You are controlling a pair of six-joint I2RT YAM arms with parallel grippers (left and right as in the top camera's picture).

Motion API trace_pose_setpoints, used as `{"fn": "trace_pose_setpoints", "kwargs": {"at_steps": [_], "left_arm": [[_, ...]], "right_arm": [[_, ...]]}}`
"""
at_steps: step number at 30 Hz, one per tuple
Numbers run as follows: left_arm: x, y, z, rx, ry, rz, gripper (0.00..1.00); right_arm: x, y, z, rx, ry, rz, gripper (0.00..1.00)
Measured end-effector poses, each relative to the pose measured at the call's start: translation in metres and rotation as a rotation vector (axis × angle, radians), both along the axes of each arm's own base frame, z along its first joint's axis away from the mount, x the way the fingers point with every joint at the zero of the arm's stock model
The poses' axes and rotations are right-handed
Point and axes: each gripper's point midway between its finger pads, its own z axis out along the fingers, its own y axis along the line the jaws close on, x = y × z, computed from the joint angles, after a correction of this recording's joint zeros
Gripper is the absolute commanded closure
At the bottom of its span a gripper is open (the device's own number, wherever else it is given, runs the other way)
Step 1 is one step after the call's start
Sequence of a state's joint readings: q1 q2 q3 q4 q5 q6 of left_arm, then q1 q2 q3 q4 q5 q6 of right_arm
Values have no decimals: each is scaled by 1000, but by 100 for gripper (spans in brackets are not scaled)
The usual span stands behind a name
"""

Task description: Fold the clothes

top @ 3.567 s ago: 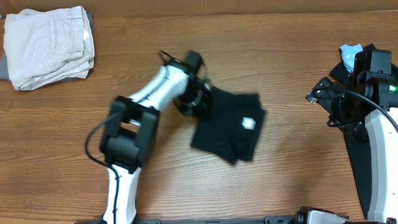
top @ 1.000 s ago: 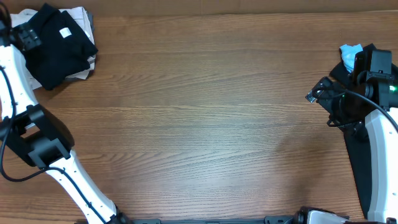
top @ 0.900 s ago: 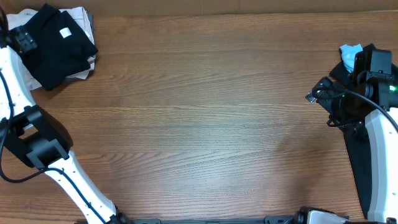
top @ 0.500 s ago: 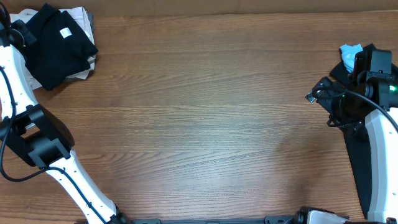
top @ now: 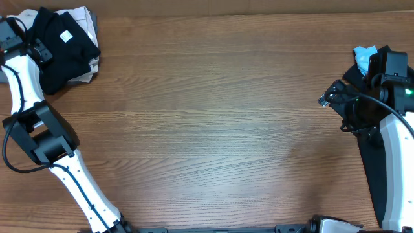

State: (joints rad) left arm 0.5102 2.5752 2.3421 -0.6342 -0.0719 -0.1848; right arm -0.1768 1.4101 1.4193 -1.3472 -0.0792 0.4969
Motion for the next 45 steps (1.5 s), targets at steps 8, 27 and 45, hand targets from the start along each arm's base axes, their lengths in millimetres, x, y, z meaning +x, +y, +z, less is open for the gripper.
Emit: {"fn": "trace_pose_setpoints", "kwargs": {"at_steps": [8,27,45], "left_arm": [[0,4,36,24,-51,28,37],[-86,-144,360,-218,-549,-283,0],[-131,-238,346,-712,-431,-494,0]], "right_arm": [[0,0,0,0,0,0,0],[19,-8,7,-38,-82,-9,0],[-75,5,87,-94,-288,-20,0]]}}
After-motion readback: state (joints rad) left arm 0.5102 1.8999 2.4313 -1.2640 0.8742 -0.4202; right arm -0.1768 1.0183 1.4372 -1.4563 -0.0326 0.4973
